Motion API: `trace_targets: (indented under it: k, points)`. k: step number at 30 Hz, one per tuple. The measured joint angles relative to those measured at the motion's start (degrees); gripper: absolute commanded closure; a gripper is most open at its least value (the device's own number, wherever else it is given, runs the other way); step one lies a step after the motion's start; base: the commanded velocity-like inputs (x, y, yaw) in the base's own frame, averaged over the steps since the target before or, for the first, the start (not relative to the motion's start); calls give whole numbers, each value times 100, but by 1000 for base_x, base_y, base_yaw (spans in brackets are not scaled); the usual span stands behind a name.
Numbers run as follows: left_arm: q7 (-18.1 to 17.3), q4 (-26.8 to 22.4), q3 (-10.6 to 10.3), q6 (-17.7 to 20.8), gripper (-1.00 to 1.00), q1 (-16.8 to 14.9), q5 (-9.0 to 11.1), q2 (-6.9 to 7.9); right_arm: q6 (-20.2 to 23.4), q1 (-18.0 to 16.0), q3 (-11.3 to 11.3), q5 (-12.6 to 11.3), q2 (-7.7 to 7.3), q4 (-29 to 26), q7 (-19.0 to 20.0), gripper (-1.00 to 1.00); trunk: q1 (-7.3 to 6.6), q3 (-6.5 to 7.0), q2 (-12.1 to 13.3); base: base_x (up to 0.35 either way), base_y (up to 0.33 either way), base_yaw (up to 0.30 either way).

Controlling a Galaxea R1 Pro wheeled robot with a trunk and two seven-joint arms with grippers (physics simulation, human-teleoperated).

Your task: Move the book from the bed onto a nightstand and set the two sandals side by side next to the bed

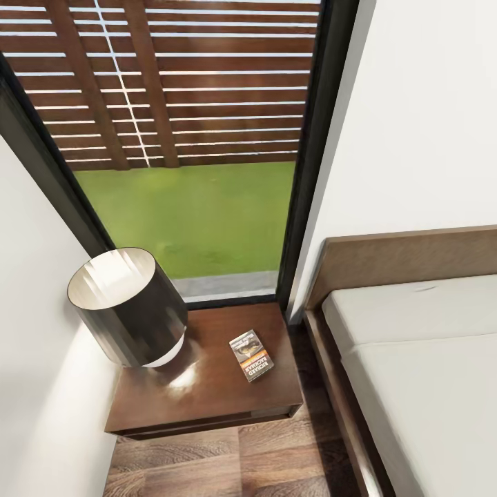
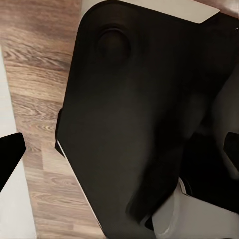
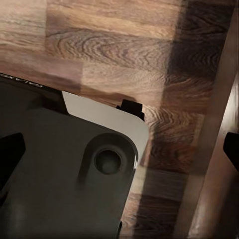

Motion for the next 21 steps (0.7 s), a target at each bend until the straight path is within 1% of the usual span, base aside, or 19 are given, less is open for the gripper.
trace_targets:
  k: [3, 4, 6, 13, 21]
  points:
    - [-1, 79, 2, -95, -100, 0, 2, 1, -119, 0, -158, 5, -8, 165, -26, -100, 0, 0, 0, 0, 0, 0]
    - [-1, 80, 1, -97, -100, 0, 3, 1, -120, 0, -160, 5, -8, 167, -26, -100, 0, 0, 0, 0, 0, 0]
    - [-1, 115, 2, -175, -100, 0, 6, 1, -185, 0, -235, 5, -13, 273, -36, -100, 0, 0, 0, 0, 0, 0]
    - [-1, 159, 5, -291, -100, 0, 12, 3, -315, -1, -331, 5, -42, 474, -48, -100, 0, 0, 0, 0, 0, 0]
    - [-1, 178, 8, -331, -100, 0, 22, 8, -501, 0, -364, 7, -56, 672, -86, -100, 0, 0, 0, 0, 0, 0]
